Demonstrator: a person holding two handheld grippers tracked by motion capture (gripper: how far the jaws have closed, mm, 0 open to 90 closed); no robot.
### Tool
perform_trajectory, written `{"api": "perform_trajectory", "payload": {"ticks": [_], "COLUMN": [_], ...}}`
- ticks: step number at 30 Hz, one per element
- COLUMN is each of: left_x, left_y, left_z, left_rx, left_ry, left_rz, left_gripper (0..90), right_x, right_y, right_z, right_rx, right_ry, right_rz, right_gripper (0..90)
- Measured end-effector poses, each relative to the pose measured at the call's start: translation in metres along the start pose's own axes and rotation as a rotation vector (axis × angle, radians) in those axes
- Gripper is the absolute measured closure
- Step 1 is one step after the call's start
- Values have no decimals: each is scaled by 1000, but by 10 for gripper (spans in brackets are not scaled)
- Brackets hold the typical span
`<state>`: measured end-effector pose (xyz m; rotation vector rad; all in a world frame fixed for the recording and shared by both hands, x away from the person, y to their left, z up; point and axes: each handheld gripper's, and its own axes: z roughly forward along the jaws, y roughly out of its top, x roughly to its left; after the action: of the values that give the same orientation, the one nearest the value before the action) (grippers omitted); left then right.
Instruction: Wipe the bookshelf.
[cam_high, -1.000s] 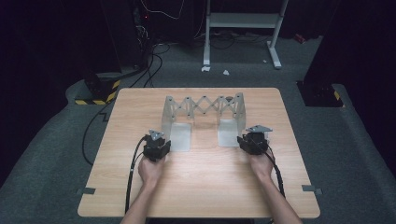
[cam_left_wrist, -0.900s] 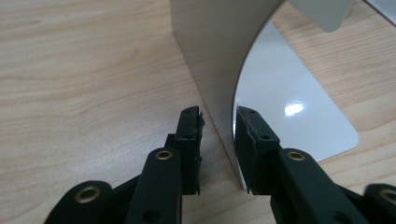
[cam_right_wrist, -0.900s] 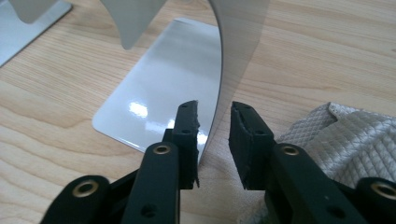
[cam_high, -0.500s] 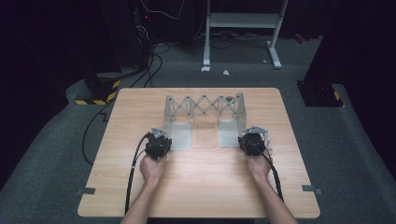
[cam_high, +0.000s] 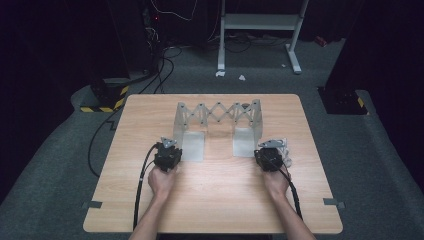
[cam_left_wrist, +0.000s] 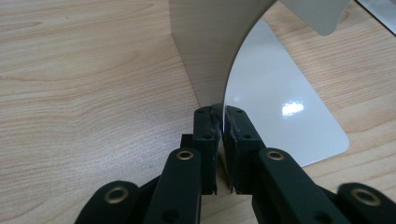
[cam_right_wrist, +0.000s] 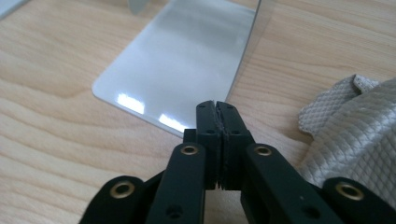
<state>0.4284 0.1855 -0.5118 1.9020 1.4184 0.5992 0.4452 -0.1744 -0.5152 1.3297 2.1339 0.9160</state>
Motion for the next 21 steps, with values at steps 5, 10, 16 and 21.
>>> {"api": "perform_trajectory", "payload": {"ticks": [5,10,16,21], "left_x": [-3,-3,-4,-11], "left_y": [1,4,8,18], "left_z": [-7,-17,-35,-50], "left_rx": [-6,-10,-1,2], "left_ry": [-3,-21,-34,-38], "left_rz": [14,-4,-19,5], "left_gripper": [784,663,546,502], "right_x": [-5,-10,-11,-11], "right_y": [4,8,7,6], "right_z": [-6,-11,-7,-5], "right_rx": [-30,-47,-33,-26], "right_ry": [8,29,50,62], "right_rz": [28,43,62,78], "right_gripper": [754,699,617,590]}}
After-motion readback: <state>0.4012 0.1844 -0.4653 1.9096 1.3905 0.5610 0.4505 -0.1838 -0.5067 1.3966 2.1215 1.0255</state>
